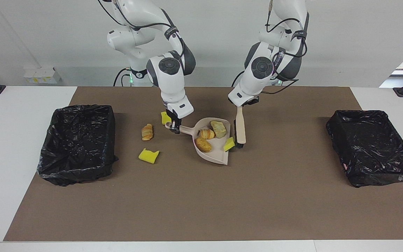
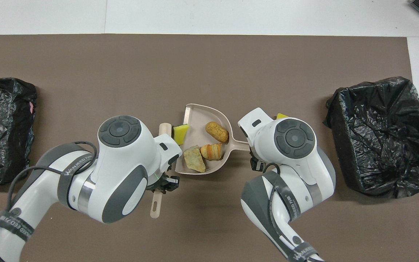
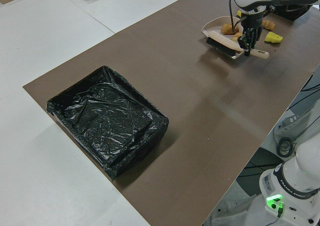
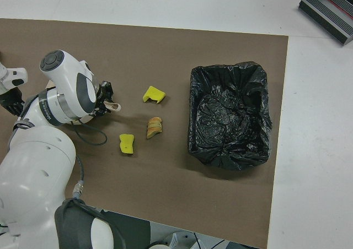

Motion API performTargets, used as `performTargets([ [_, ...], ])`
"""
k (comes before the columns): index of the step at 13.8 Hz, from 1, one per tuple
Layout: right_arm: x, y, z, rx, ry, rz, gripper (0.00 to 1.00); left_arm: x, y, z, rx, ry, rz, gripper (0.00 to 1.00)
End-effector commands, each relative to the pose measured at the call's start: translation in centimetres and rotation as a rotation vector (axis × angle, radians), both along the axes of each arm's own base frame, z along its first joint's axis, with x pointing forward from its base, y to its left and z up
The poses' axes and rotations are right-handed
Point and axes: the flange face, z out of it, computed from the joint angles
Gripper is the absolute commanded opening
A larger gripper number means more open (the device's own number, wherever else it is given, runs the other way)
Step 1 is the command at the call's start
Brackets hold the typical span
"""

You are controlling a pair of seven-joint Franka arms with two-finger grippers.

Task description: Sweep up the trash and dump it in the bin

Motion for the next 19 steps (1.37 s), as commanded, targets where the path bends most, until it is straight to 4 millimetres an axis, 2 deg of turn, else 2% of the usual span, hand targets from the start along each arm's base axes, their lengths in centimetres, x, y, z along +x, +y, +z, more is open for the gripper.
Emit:
performTargets([
  [1,-0.1,-0.2,0.9,0.004,0.001,0.023,0.00,-2.1,-3.0,0.7,-0.036,-0.039,-0.053,0.00],
  [5,-0.3,-0.5,0.6,0.010,0.005,0.012,0.00,-6.0,-8.2,2.4,-0.060,-0.059,-0.171,0.00],
  [8,-0.2,-0.5,0.6,0.013,0.003,0.012,0.00,-8.8,-9.3,4.3,-0.076,0.005,-0.206,0.00],
  [9,-0.2,-0.6,0.7,0.017,0.000,0.009,0.00,-9.5,-9.1,4.5,-0.058,0.036,-0.221,0.00],
  [12,-0.1,-0.6,0.6,0.021,-0.006,0.010,0.00,-11.0,-7.9,7.4,-0.079,0.065,-0.223,0.00],
  [15,0.3,-1.2,0.5,0.030,-0.028,0.026,0.00,-12.9,-6.4,8.3,-0.030,0.137,-0.249,0.00],
  [18,0.4,-1.4,0.6,0.028,-0.022,0.024,0.00,-14.7,-4.6,7.8,0.039,0.198,-0.213,0.00],
  [19,0.5,-1.4,0.8,0.026,-0.019,0.024,0.00,-15.3,-3.9,7.3,0.070,0.191,-0.138,0.00],
])
